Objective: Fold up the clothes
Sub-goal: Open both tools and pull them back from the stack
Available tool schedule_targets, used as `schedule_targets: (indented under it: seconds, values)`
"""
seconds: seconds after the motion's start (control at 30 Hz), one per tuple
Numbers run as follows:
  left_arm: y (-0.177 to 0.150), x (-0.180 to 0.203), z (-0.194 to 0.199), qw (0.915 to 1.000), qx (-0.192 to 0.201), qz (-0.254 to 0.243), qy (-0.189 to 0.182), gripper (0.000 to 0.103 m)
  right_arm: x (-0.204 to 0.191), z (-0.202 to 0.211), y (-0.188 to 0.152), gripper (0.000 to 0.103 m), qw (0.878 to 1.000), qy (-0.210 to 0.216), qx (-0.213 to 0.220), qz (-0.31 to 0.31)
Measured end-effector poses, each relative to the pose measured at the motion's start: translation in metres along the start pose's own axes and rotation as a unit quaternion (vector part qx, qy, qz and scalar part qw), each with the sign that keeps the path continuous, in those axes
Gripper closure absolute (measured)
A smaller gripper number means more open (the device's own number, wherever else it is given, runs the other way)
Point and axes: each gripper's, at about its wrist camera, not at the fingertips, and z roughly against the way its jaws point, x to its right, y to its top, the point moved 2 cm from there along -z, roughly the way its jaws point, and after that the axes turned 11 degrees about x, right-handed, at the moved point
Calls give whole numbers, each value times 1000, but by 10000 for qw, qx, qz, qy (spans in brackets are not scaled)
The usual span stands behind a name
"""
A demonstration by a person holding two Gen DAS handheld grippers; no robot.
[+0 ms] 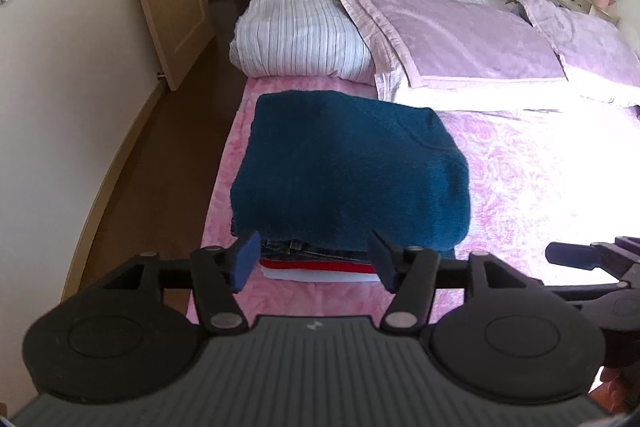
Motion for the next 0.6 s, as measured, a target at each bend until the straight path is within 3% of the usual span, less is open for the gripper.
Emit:
schedule_targets:
  seconds: [0.13, 0.2, 0.3, 0.6]
  values:
    - [1, 5, 20, 9998, 120, 142, 100, 39, -5, 13, -1, 33, 9998, -89, 91, 134]
    - [1, 9, 30, 9990, 293, 149, 298, 30, -7, 14, -1, 33, 9997, -85, 199, 127]
    - [-2, 16, 45, 9976, 534, 44, 429, 29, -11, 19, -3, 33, 9994, -30, 295, 156]
    - [-10, 23, 72, 9971, 402, 201, 607, 29, -6, 41, -16, 33, 9994, 115, 178, 266]
